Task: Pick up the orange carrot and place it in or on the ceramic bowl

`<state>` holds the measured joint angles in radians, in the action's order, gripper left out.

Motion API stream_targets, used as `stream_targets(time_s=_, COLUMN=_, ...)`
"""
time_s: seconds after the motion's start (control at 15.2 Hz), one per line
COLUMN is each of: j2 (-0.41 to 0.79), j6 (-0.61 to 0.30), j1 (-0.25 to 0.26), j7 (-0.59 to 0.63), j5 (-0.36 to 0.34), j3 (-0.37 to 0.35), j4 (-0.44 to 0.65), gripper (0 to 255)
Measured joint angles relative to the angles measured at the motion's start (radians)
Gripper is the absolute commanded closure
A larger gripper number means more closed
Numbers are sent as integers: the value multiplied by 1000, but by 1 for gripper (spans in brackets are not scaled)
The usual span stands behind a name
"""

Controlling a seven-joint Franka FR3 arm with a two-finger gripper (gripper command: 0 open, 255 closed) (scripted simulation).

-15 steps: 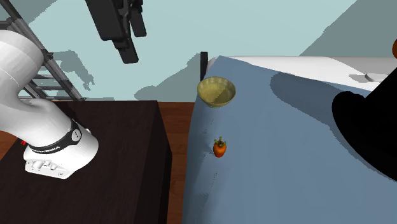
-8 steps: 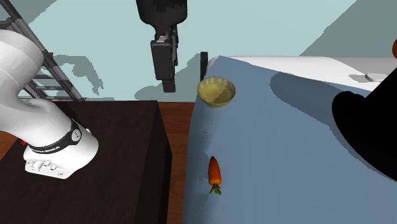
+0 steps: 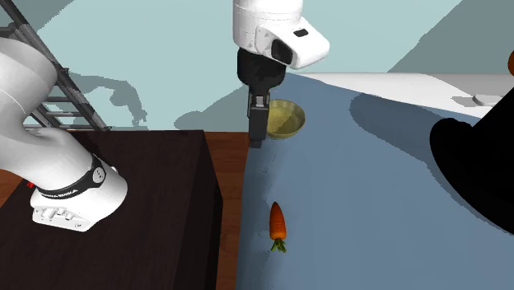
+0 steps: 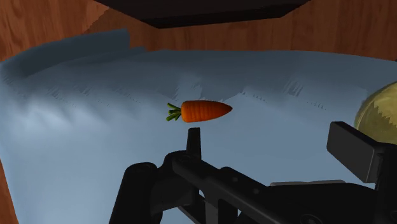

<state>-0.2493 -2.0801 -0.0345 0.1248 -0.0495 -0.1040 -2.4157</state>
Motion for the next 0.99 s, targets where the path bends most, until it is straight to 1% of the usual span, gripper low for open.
stream_targets(time_s=0.2, j2=136, j6=-67, j1=-5, j7=40, j5=-18, j3=-9, j4=42, gripper=0)
stream_targets(time_s=0.46, j2=306, j6=-126, j1=-2, j7=99, j5=-44, j3=-17, j4=115, gripper=0)
stream_targets(time_s=0.59, j2=378, j6=-137, j1=-2, j7=119, j5=-56, j3=-14, j4=156, gripper=0)
stream_targets(time_s=0.92, j2=603, j6=-177, j1=14, j7=180, j5=-86, j3=-4, j4=294, gripper=0)
stream_targets(time_s=0.99, j2=631, j6=-185, j1=16, j7=187, j5=-90, j3=-2, j4=307, gripper=0)
